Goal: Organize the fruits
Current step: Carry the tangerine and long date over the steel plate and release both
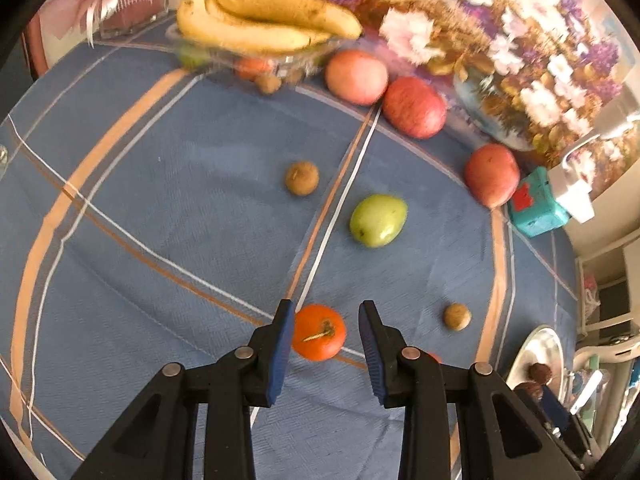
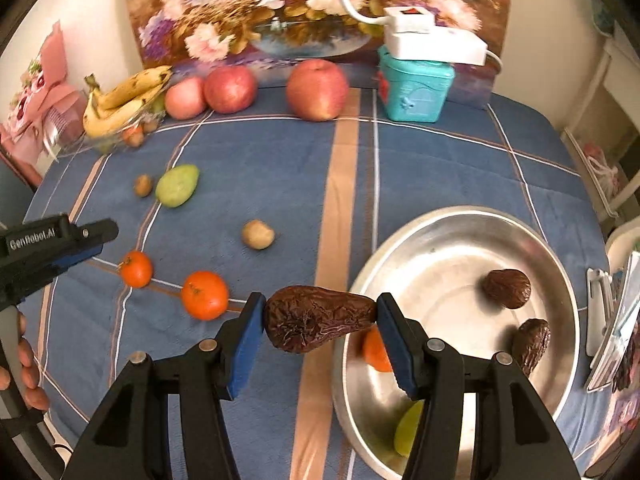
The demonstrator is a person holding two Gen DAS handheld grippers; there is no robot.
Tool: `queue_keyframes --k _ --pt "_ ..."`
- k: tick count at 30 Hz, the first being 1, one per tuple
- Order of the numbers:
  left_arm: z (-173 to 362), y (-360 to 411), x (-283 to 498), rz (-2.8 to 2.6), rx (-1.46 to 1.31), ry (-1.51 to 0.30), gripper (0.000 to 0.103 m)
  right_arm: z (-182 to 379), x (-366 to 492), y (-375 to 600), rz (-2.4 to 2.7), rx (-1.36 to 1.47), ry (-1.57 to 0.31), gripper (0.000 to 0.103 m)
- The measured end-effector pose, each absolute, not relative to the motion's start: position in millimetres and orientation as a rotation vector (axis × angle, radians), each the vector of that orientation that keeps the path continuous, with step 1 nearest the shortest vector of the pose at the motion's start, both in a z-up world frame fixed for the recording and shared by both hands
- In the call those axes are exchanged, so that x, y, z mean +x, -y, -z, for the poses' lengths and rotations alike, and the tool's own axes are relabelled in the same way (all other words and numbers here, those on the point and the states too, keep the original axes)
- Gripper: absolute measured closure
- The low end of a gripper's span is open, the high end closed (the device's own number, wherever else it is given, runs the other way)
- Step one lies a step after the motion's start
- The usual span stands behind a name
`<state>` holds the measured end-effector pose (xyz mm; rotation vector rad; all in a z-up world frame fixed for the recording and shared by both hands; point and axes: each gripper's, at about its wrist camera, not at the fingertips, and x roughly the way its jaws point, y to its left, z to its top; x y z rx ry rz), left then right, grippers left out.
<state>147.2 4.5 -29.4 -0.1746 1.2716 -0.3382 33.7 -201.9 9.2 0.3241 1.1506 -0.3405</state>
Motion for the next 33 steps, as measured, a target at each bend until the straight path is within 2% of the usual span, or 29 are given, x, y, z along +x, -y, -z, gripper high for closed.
queue_keyframes --k 2,5,6,10,11,12,14,24,33 --pt "35.6 -3.4 147.4 0.330 -0.162 -1.289 0.065 -9.4 30.8 206.0 0.354 0.334 -1.148 0.045" --pt "46.5 -1.6 146.3 0.308 -0.135 -1.328 0.052 -6.1 30.0 209.3 0.367 0.339 -1.158 0.045" --pt "50.5 -1.6 146.1 0.305 -0.133 -1.338 0.052 -5.3 29.0 210.4 0.368 0.343 -1.162 0.045" --pt "61.2 -0.7 145.2 0.320 -0.157 -1.369 0.052 -3.0 30.2 211.4 0.366 0.347 -1.168 0.045" --pt "61.7 -0.6 144.8 0.325 -0.165 -1.372 0.055 -2.7 30.5 211.0 0.364 0.347 -1.168 0.045" --pt "61.0 -0.3 144.5 0.334 -0.173 -1.368 0.062 -2.7 30.3 210.5 0.363 0.346 -1.168 0.045" --pt "56.9 -1.9 143.0 0.340 -0.177 -1.354 0.064 -2.7 30.2 210.0 0.360 0.345 -1.168 0.045" --pt "25.7 -3.9 136.7 0.401 -0.237 -1.282 0.064 -5.7 21.6 223.2 0.382 0.383 -1.139 0.045" --pt "-11.4 65.6 94.6 0.633 -0.124 -1.219 0.064 -1.0 -25.1 289.2 0.634 0.512 -1.109 0.045"
